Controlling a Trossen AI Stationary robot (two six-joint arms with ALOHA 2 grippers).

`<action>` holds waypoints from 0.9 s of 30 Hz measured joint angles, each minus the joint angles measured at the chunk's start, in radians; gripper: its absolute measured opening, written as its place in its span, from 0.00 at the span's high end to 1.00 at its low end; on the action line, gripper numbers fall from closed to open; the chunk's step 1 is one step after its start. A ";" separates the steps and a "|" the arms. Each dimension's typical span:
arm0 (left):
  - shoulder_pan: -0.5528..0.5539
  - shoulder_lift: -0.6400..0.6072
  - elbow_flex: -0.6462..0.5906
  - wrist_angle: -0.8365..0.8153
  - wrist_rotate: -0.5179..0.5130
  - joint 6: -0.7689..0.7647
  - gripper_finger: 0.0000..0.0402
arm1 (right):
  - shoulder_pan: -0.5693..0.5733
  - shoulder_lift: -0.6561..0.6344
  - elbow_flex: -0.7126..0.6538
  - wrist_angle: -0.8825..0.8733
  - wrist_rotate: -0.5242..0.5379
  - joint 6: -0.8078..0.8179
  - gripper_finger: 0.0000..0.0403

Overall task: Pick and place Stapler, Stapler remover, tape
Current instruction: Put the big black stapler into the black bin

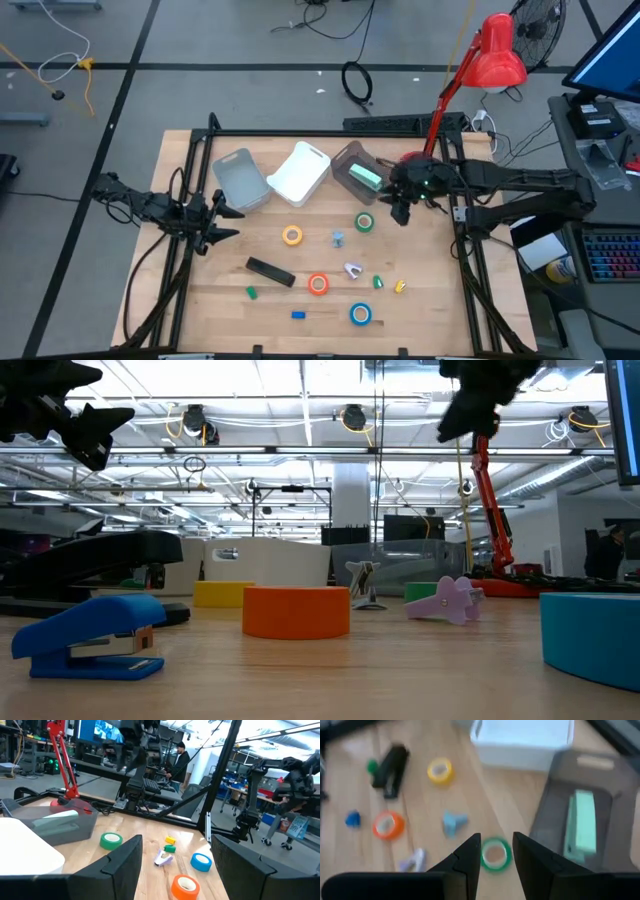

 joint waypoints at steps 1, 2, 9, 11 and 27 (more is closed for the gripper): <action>0.000 0.000 0.000 0.000 0.000 0.000 0.40 | 0.006 -0.011 -0.014 -0.021 0.027 0.015 0.73; 0.000 0.000 0.000 0.000 0.000 0.001 0.40 | 0.010 -0.023 -0.031 -0.032 0.058 0.030 0.74; 0.000 0.000 0.000 0.000 0.000 0.000 0.40 | 0.016 -0.190 -0.242 0.140 0.083 0.055 0.73; 0.000 0.000 0.000 0.000 0.000 0.000 0.40 | 0.016 -0.245 -0.317 0.237 0.040 0.055 0.73; 0.000 0.000 0.000 0.000 0.000 0.000 0.40 | 0.016 -0.606 -0.736 0.662 -0.094 0.171 0.73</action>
